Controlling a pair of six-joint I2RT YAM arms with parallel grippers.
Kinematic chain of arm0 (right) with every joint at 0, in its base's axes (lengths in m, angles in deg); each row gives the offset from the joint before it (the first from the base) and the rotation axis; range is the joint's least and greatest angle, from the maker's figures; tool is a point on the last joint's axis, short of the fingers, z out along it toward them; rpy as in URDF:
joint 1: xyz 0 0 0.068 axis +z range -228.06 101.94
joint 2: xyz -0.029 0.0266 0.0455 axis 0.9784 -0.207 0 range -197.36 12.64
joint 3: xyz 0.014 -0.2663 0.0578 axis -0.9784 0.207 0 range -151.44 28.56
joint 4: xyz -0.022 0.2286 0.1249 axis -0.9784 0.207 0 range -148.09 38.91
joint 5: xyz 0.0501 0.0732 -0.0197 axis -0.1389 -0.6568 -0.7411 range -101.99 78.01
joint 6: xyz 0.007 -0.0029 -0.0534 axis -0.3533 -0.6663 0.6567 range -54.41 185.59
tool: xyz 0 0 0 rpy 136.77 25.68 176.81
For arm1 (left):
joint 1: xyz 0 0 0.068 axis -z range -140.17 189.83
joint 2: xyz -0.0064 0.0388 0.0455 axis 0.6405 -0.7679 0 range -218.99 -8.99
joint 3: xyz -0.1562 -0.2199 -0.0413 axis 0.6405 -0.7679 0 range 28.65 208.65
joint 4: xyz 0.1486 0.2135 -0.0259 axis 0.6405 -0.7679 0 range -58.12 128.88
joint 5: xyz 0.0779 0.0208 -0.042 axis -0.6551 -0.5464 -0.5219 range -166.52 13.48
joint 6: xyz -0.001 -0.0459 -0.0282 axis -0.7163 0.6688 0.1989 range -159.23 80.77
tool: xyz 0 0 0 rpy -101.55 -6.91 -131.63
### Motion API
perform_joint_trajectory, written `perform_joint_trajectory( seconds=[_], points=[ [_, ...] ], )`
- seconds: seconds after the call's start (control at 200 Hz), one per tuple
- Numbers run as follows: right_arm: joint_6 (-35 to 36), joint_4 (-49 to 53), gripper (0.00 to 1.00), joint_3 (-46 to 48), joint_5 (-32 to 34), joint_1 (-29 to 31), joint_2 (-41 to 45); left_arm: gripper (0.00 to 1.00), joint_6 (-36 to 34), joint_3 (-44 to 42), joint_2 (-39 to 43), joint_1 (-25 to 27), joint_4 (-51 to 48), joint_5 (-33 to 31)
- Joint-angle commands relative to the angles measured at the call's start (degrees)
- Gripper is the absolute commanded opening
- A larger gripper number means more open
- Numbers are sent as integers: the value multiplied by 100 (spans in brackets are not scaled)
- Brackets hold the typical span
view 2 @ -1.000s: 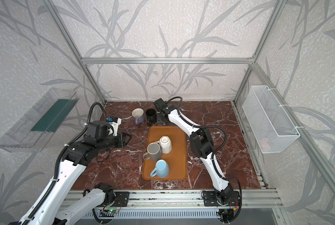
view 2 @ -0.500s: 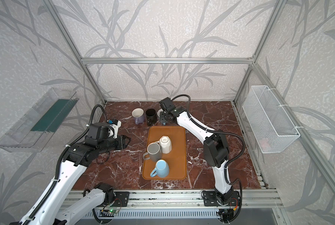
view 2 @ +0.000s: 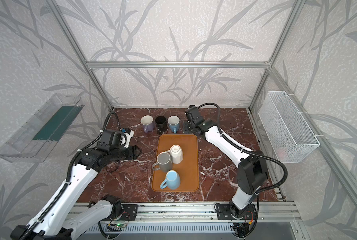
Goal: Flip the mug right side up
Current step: 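Raise the right gripper away while the left gripper moves over the light blue mug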
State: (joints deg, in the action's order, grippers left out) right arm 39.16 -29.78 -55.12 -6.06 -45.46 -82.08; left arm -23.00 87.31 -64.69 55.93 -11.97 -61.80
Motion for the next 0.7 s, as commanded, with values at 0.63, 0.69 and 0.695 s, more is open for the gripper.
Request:
perform_joint_trajectory(
  seconds=[0.63, 0.69, 0.695],
  points=[
    [473, -579, 51, 1734, -1192, -1320, 1730, 46, -98, 827, -1608, 1881, -1482, 112],
    [537, -529, 51, 1752, -1226, -1386, 1802, 46, 3, 744, -1573, 2126, -1449, 125],
    [540, -524, 51, 1755, -1226, -1387, 1809, 46, 12, 735, -1574, 2152, -1447, 118]
  ],
)
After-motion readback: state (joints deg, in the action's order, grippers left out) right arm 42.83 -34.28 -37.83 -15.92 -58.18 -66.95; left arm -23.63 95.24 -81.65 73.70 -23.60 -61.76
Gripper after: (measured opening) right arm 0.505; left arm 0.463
